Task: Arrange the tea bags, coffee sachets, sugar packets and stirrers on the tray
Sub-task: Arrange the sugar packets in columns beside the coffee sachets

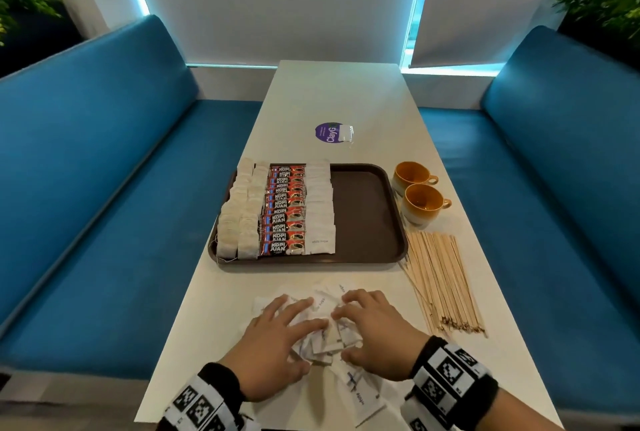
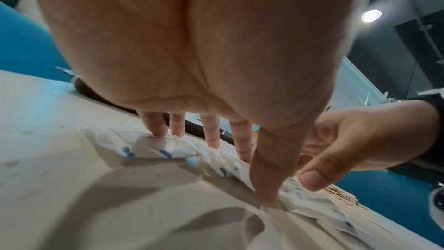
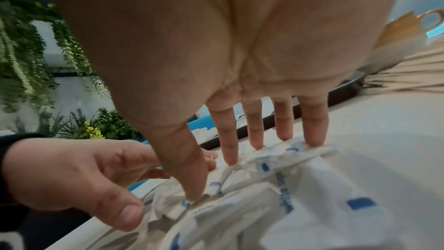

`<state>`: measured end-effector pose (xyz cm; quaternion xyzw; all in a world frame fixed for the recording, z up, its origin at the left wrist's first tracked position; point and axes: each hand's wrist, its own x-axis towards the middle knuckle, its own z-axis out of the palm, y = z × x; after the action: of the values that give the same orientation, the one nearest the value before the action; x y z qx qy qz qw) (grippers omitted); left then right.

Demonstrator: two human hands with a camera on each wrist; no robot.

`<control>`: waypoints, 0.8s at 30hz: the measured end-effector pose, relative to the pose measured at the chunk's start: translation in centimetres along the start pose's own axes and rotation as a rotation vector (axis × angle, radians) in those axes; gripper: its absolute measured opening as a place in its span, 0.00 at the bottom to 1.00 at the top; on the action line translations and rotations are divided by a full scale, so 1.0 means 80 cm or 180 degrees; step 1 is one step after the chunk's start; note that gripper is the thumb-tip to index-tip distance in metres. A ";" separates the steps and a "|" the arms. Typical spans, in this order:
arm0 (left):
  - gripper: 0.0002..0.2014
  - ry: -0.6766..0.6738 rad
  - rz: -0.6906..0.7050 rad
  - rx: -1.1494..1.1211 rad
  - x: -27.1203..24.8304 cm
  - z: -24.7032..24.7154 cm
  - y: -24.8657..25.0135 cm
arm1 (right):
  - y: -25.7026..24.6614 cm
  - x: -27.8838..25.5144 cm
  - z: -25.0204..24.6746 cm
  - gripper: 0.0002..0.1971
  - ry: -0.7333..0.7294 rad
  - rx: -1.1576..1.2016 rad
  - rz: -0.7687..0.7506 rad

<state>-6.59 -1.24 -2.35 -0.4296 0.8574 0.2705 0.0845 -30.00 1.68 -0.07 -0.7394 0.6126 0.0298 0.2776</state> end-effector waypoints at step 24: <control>0.13 0.0950 -0.0471 -0.1140 0.031 -0.009 0.034 | 0.021 0.035 -0.010 0.35 0.0495 0.0794 0.0979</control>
<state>-10.21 -1.99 -1.60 -0.5346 0.7649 0.3448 -0.1010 -31.06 -1.32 -1.12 -0.5972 0.7368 -0.0614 0.3111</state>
